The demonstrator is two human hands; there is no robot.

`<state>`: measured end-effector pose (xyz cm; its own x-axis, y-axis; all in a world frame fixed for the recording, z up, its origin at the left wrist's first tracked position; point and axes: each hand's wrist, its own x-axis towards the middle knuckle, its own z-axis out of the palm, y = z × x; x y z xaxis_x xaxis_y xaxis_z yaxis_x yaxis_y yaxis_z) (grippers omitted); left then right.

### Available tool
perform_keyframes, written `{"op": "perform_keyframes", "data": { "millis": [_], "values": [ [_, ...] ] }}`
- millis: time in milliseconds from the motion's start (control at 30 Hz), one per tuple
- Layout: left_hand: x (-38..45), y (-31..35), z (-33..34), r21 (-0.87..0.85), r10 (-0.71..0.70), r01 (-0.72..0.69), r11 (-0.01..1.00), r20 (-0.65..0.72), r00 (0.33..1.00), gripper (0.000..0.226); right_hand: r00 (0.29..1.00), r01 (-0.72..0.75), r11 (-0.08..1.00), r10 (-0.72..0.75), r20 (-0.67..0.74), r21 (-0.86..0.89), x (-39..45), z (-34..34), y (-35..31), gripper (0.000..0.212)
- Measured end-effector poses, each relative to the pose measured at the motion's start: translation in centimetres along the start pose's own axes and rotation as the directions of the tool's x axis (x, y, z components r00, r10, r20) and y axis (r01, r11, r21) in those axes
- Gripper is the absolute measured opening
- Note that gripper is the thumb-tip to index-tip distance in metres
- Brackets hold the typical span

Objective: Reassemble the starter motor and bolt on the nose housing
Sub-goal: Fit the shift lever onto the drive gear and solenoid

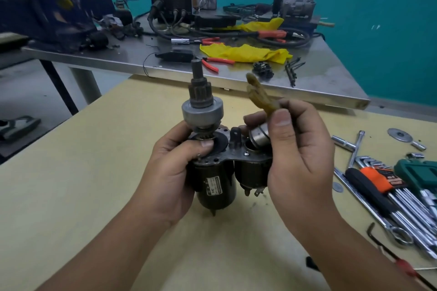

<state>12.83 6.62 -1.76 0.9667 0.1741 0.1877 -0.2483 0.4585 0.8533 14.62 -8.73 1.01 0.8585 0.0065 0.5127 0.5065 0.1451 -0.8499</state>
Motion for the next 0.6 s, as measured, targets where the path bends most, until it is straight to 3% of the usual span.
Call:
{"op": "perform_keyframes", "data": {
  "millis": [167, 300, 600],
  "values": [
    [0.2, 0.1, -0.1, -0.013, -0.012, 0.011, 1.0, -0.007, 1.0, 0.038, 0.999, -0.009, 0.987, 0.002, -0.043, -0.162, 0.4, 0.3, 0.1, 0.017],
    [0.3, 0.0, -0.1, -0.024, -0.009, 0.009, 1.0, -0.006, 1.0, 0.038, 0.999, 0.034, 0.968, -0.029, 0.024, -0.251, 0.9, 0.2, 0.1, 0.019],
    [0.4, -0.5, -0.7, -0.05, 0.049, -0.047, 0.998, 0.028, 0.998, 0.036, 0.964, 0.262, 0.901, -0.259, 0.054, -0.347, 0.6, 1.3, 0.8, 0.012]
  ]
}}
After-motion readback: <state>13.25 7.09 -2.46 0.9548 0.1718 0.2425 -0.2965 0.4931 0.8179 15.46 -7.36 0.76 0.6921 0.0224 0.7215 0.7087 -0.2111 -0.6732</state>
